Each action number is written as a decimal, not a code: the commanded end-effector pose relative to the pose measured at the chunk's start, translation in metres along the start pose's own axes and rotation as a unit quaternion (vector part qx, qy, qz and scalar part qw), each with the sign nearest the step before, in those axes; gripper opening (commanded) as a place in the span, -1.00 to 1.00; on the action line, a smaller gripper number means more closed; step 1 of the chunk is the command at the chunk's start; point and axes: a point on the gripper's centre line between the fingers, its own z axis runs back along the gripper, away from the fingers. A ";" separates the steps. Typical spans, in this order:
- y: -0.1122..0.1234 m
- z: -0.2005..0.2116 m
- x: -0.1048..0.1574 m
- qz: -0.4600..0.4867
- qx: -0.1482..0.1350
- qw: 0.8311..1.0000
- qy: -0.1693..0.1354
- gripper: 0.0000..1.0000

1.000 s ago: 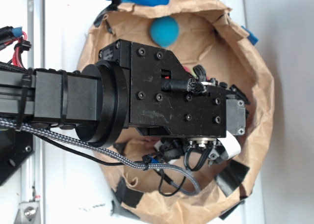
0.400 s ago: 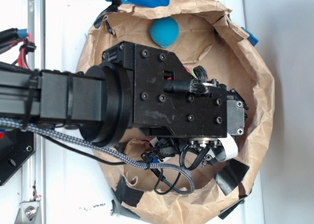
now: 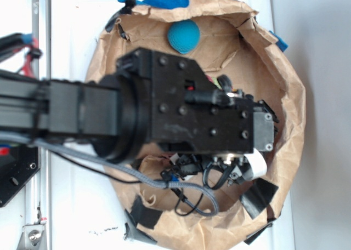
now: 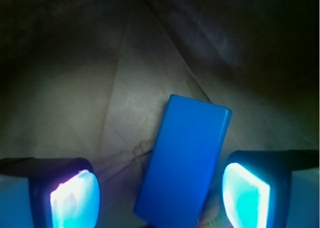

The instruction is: Grab the blue block.

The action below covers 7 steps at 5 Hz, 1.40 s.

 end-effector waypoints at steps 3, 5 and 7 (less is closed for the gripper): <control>-0.012 -0.008 0.026 -0.030 0.019 0.999 -0.030 -1.00; -0.008 0.003 0.021 -0.026 0.018 0.999 -0.027 -1.00; -0.021 0.075 -0.002 0.039 -0.008 0.997 -0.072 -1.00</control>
